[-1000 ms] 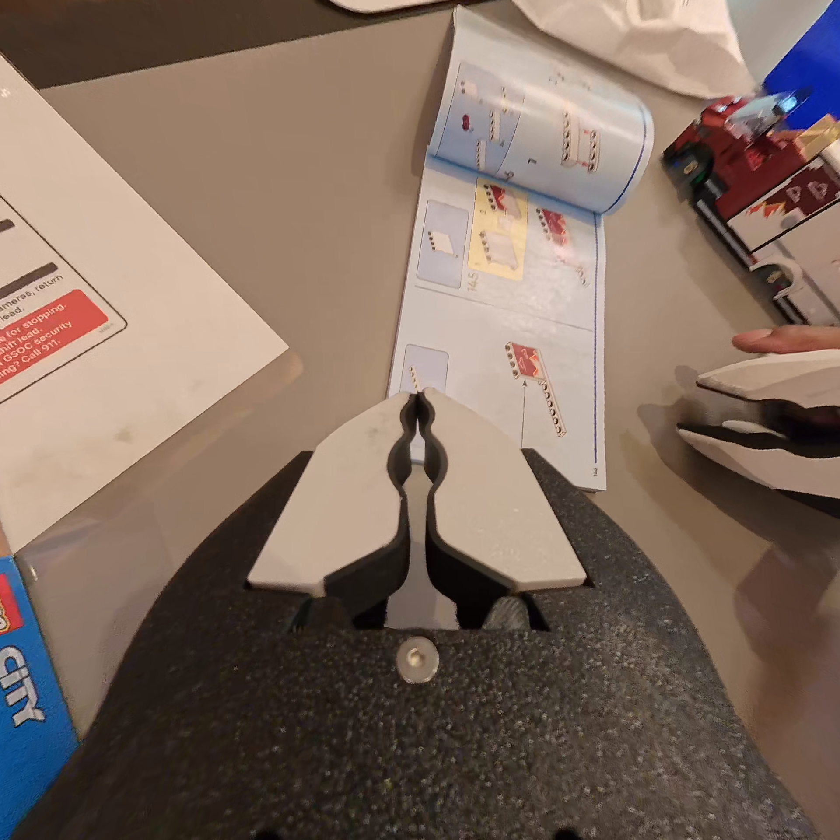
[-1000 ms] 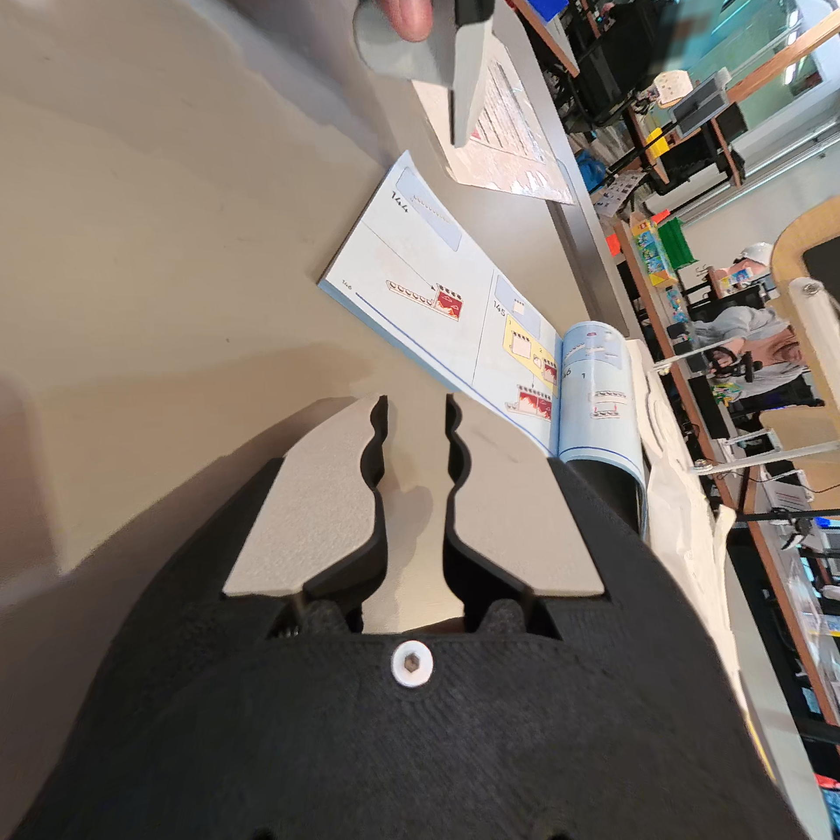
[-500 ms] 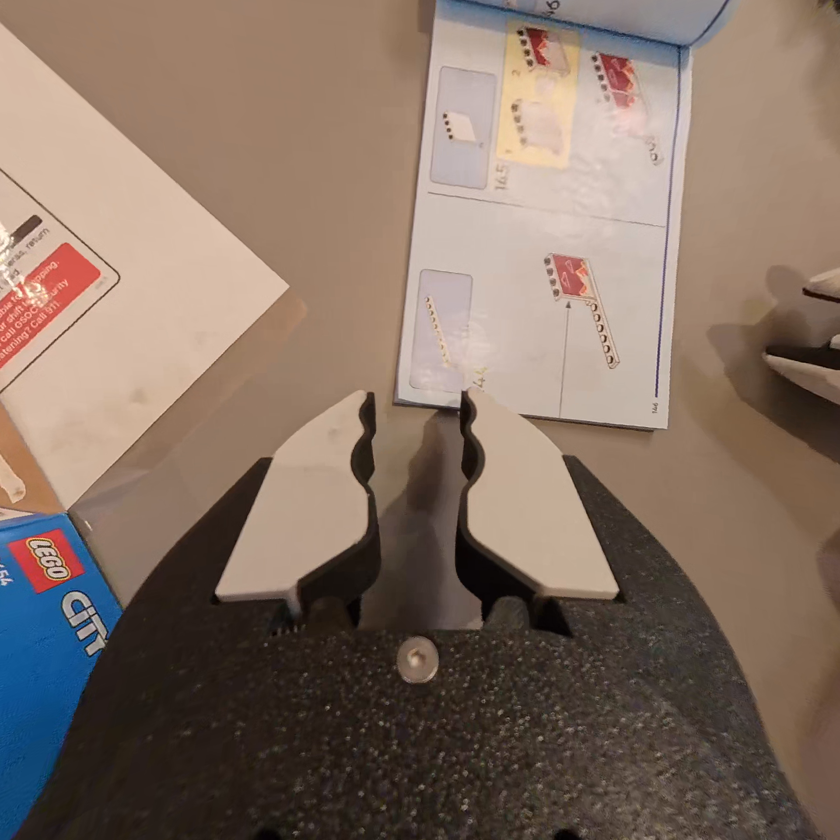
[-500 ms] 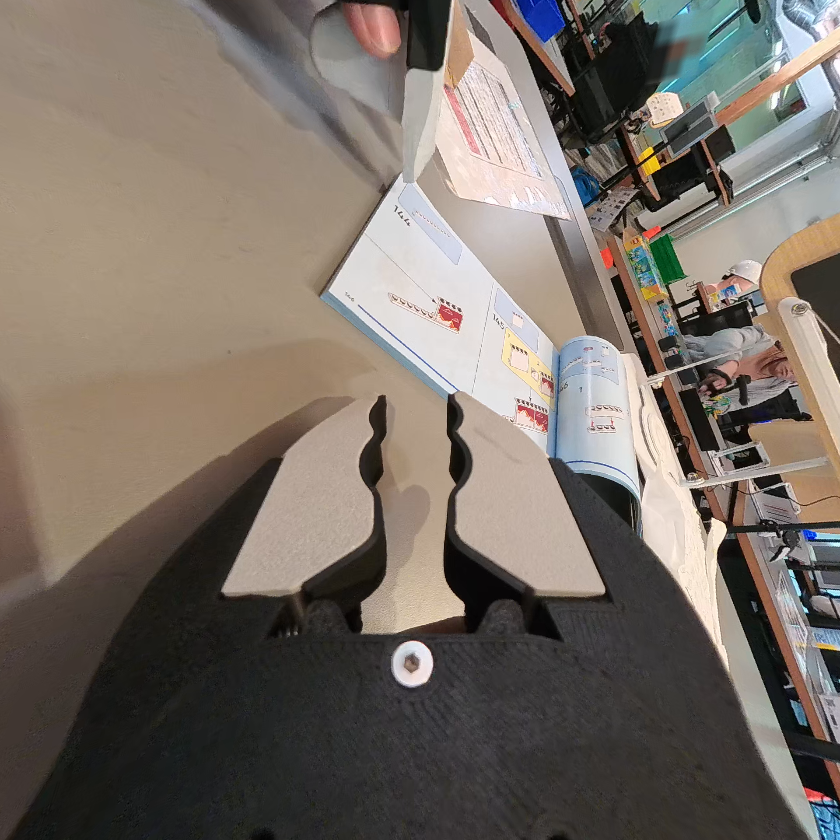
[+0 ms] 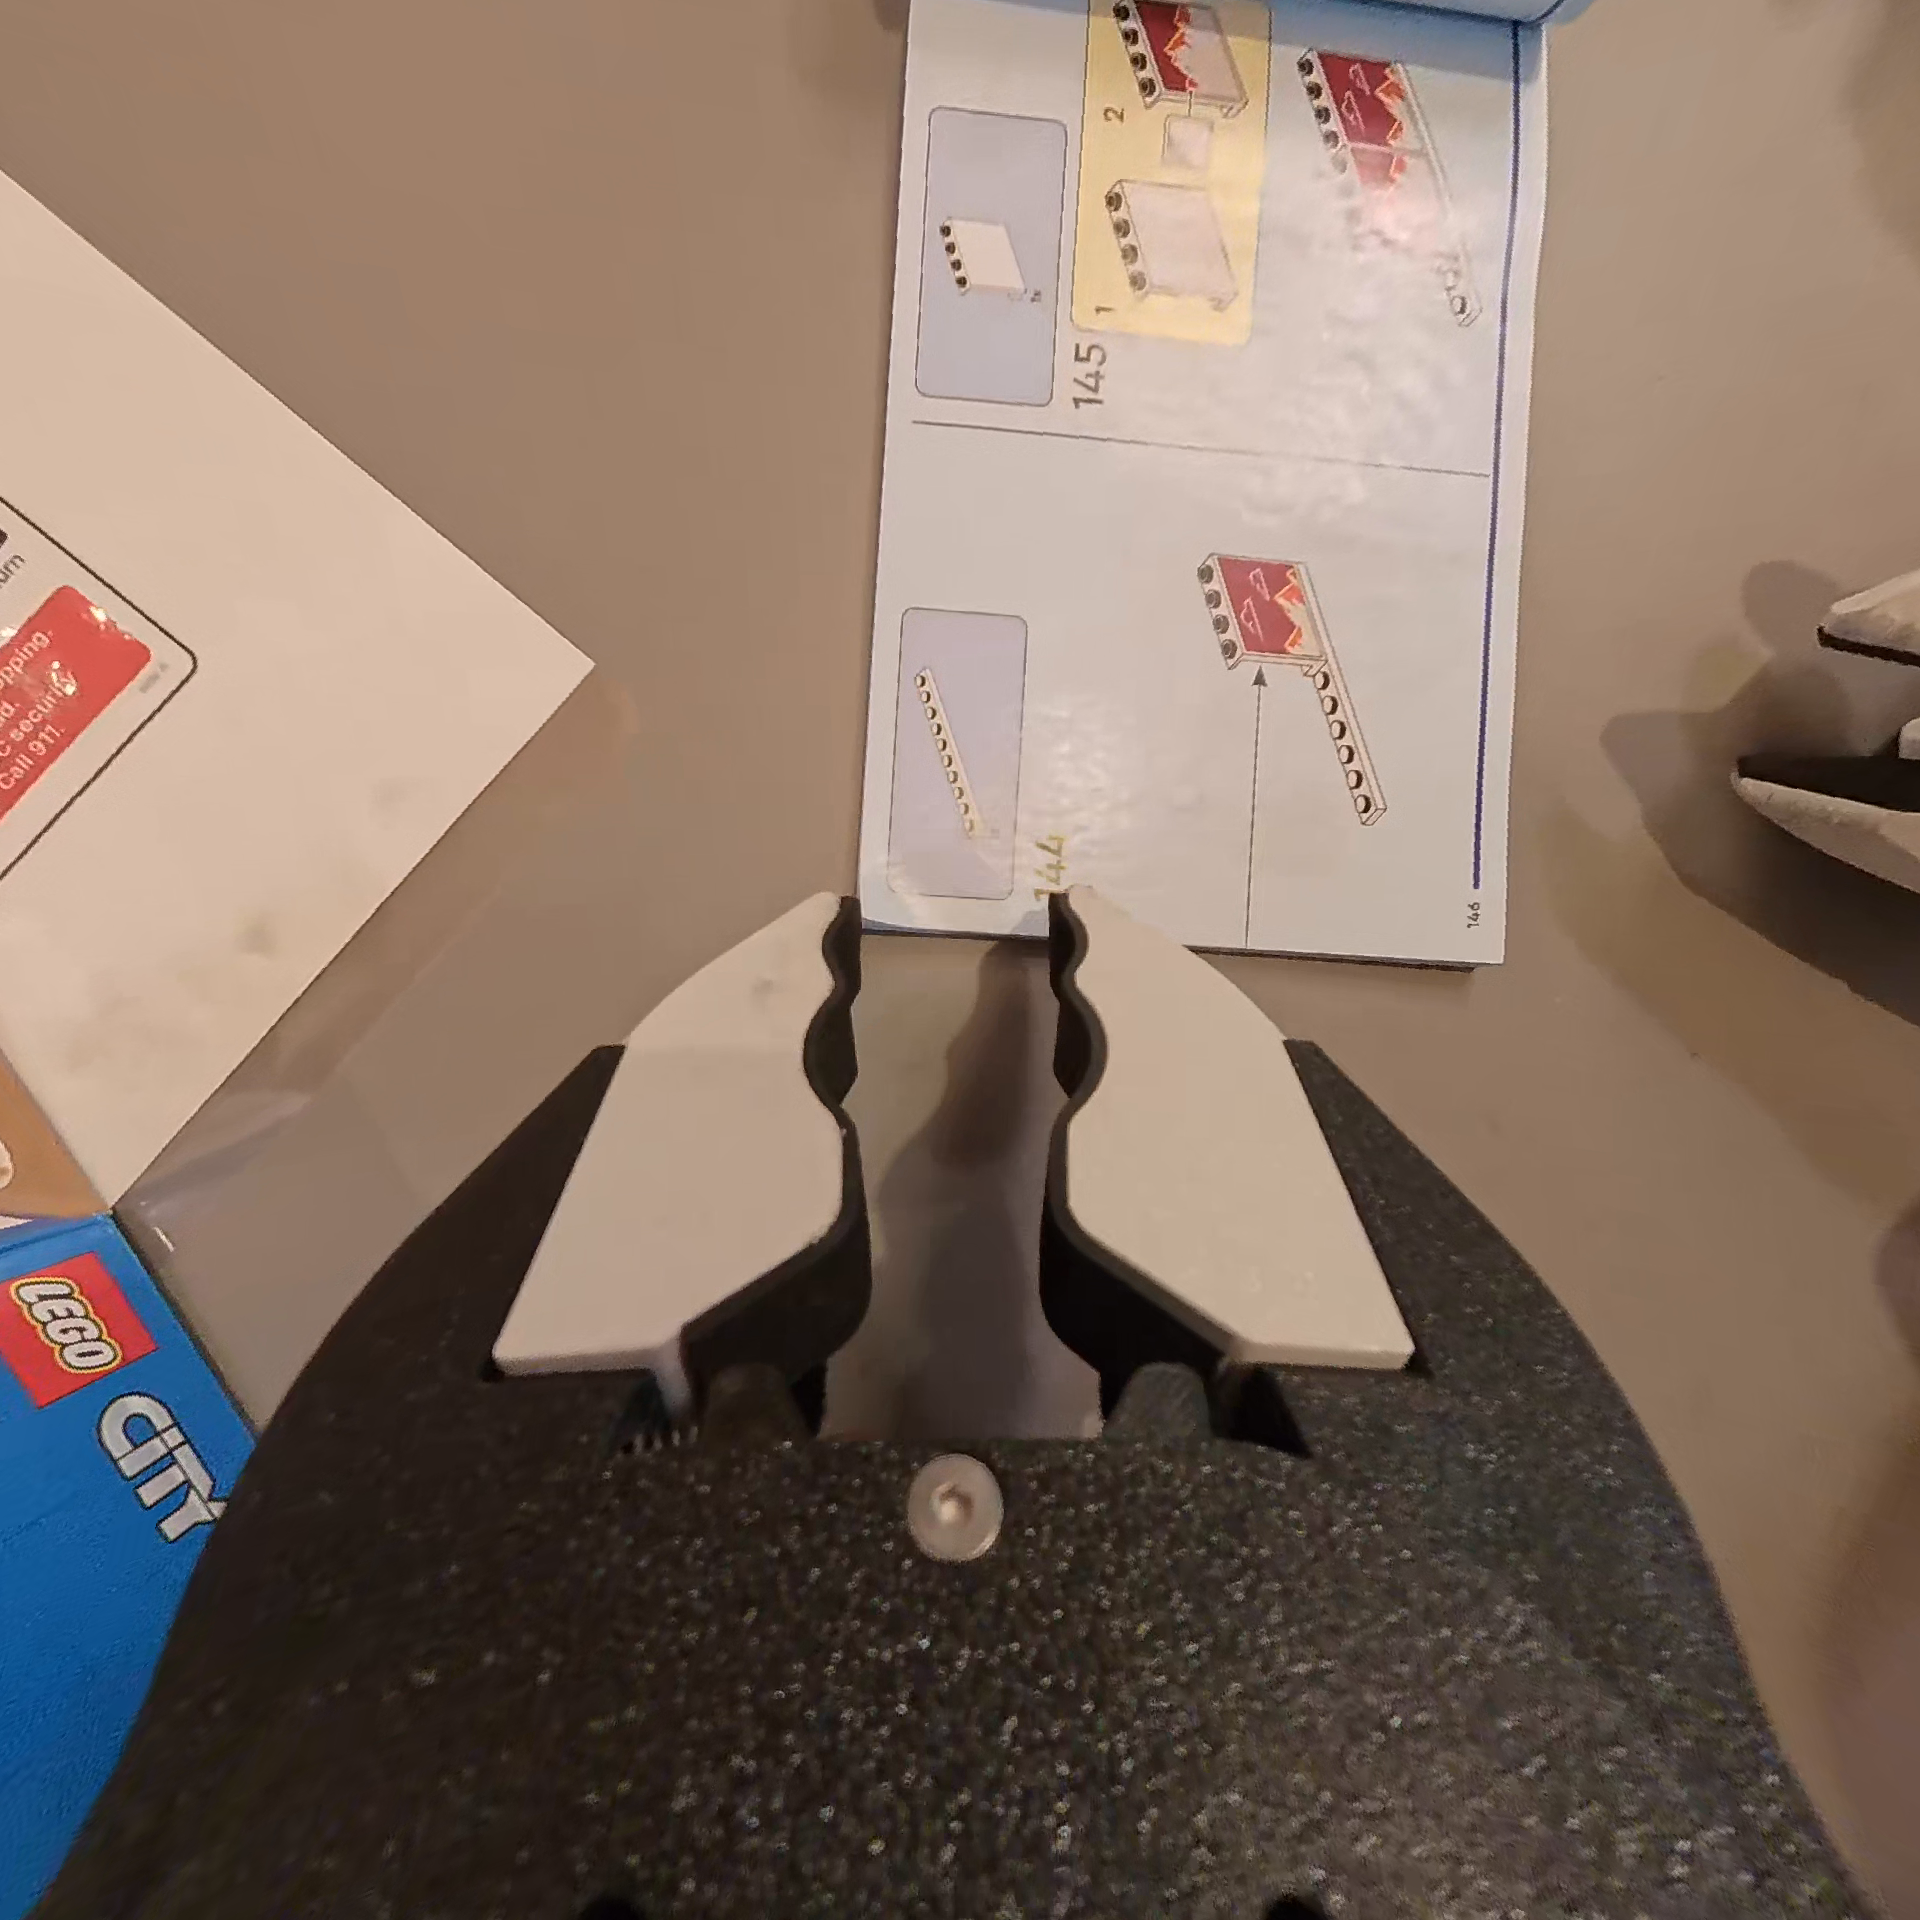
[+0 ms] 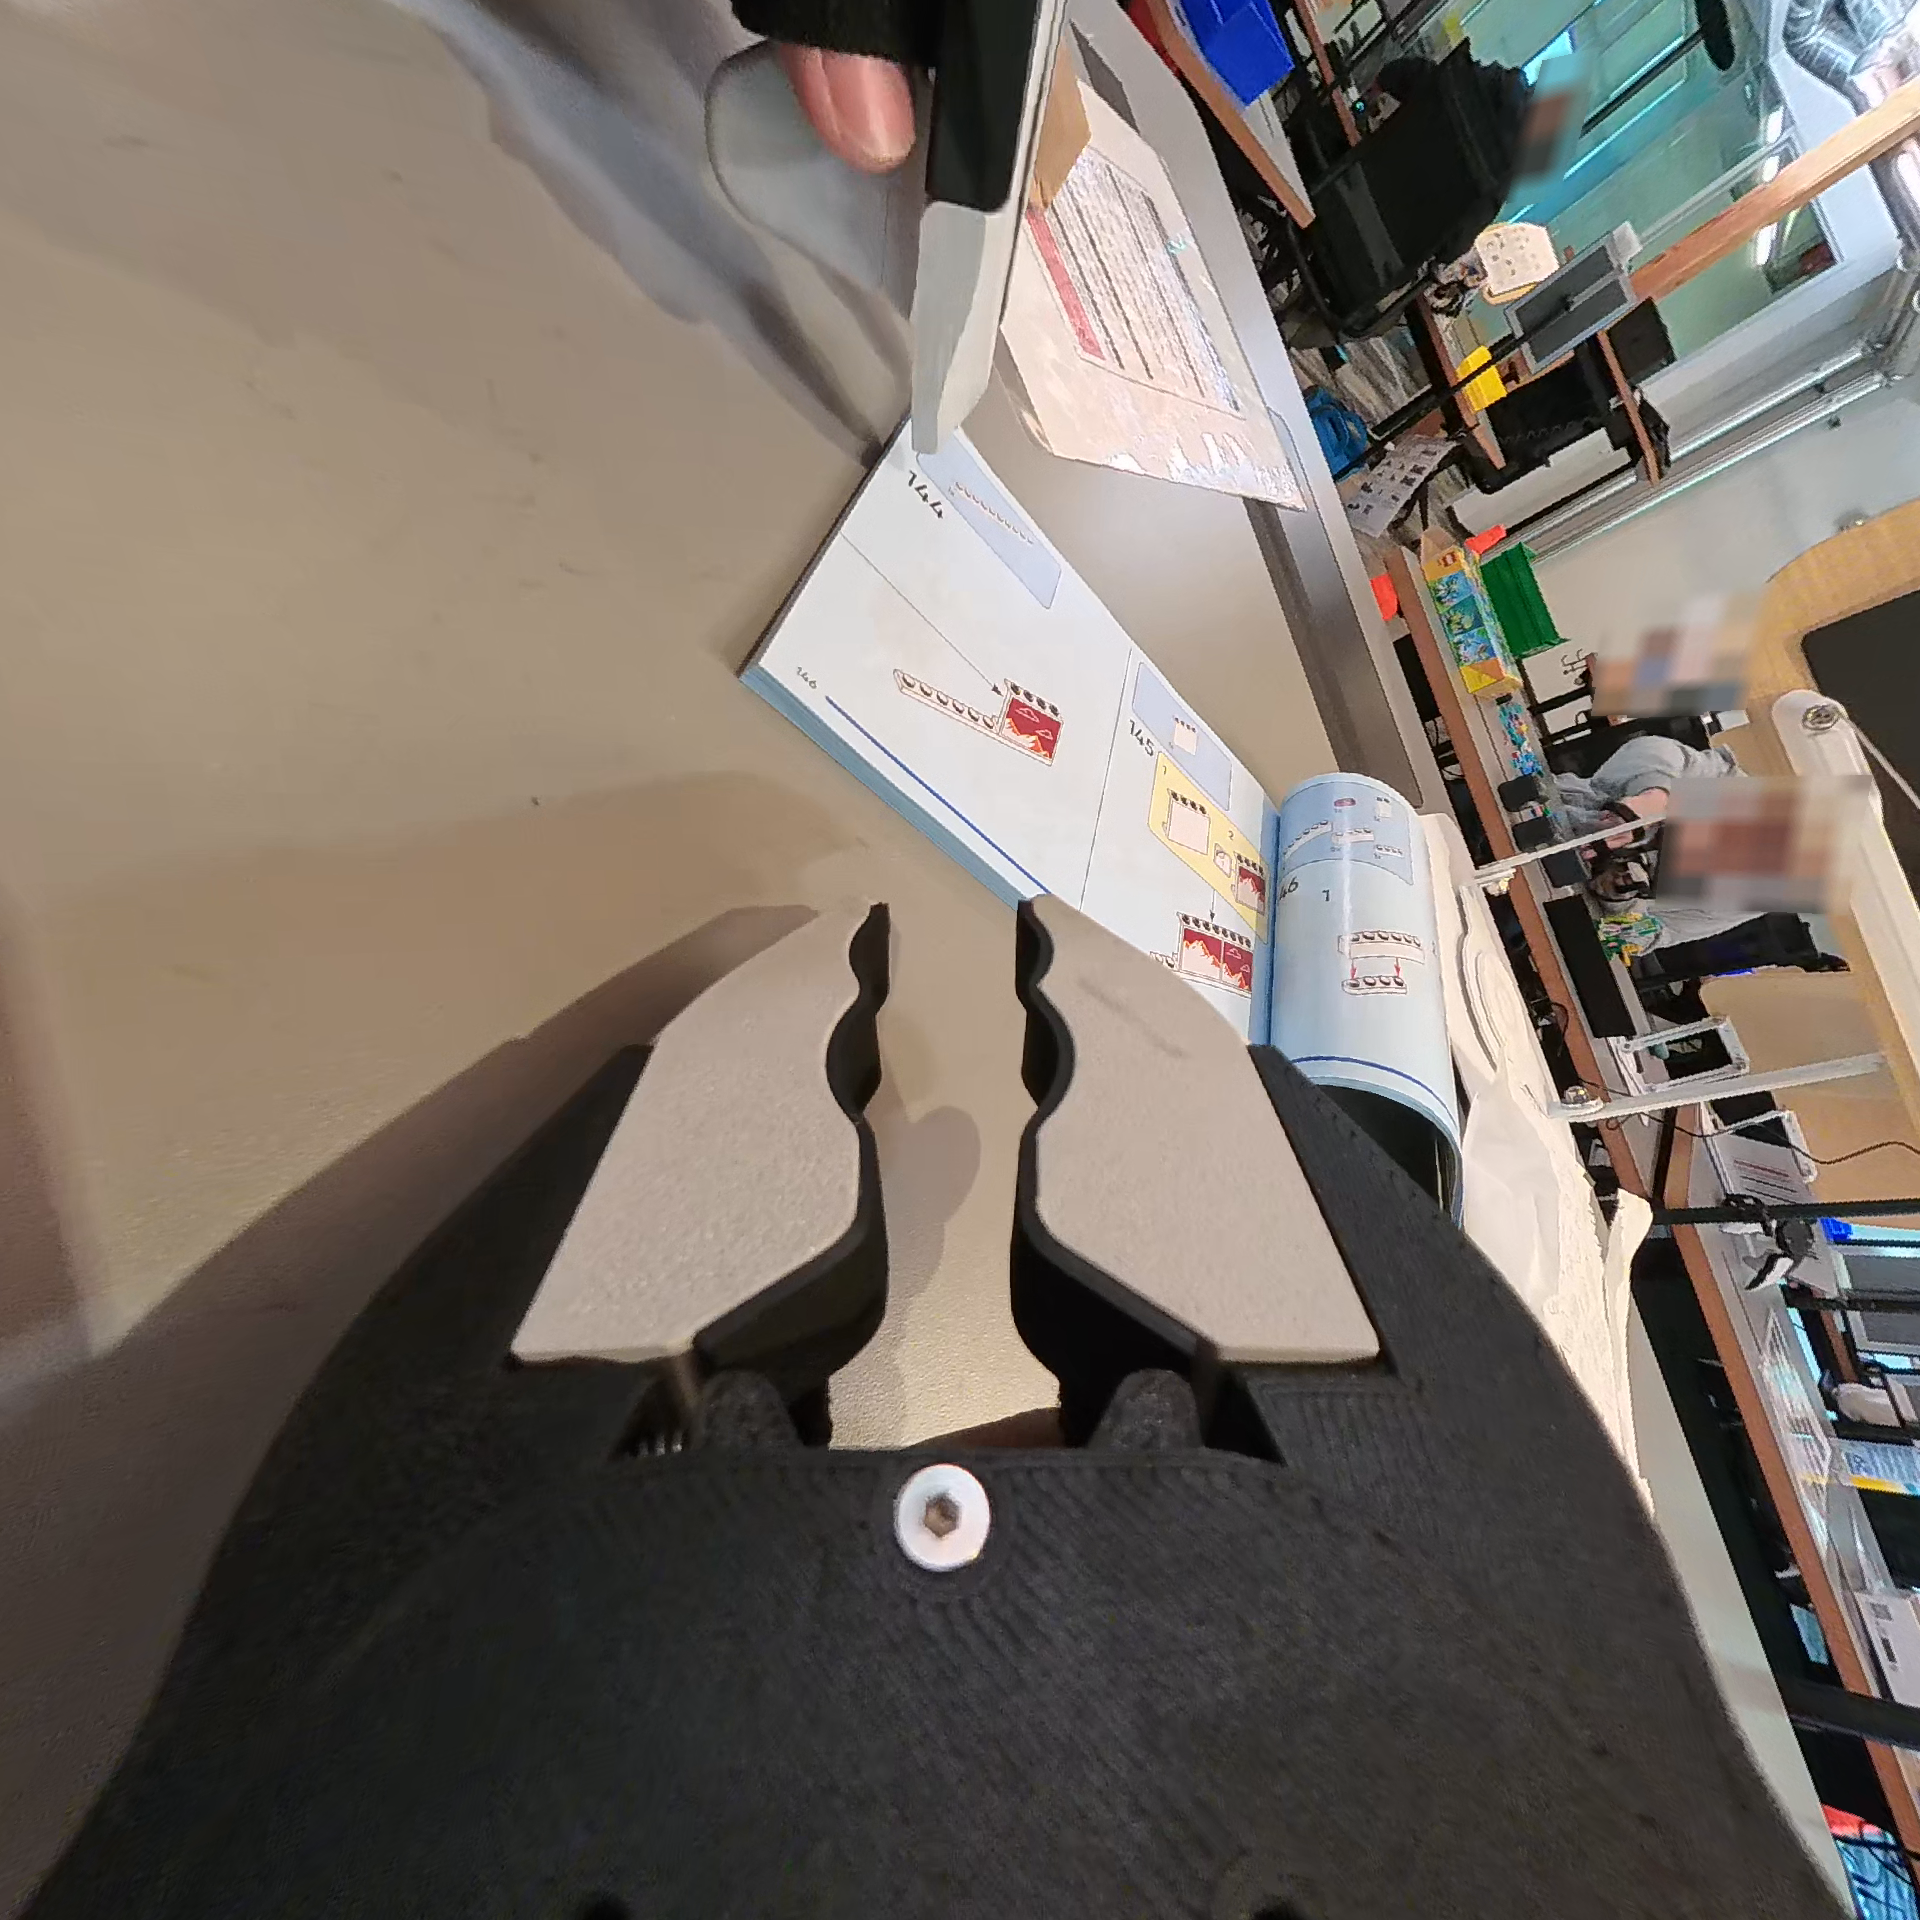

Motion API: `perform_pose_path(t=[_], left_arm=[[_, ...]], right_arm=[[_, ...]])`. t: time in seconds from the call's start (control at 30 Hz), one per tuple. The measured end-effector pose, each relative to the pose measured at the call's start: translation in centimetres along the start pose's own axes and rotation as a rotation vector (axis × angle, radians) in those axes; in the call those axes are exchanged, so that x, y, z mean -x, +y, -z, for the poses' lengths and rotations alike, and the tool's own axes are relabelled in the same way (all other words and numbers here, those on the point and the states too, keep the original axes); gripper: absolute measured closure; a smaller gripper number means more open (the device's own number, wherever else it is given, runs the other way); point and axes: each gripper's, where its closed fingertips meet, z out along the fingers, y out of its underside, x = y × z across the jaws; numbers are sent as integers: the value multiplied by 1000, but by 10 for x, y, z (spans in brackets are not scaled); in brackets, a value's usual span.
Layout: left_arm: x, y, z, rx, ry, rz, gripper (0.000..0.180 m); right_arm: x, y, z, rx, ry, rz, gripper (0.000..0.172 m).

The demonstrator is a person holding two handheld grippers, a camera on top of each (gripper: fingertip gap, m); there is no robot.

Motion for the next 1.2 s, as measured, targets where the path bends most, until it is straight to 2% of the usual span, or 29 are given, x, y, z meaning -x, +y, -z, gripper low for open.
perform_pose_path(t=[0.17,0.53,0.77,1.2], left_arm=[[0,-2,1,-16,3,10,152],[10,-4,-4,-44,-12,65,180],[11,-4,-2,-60,-2,75,180],[8,-26,13,-215,75,155,180]], right_arm=[[0,0,0,1,2,1,149],[1,-1,1,-1,3,4,149],[1,-2,2,-2,3,2,148],[1,-5,0,-30,8,28,145]])
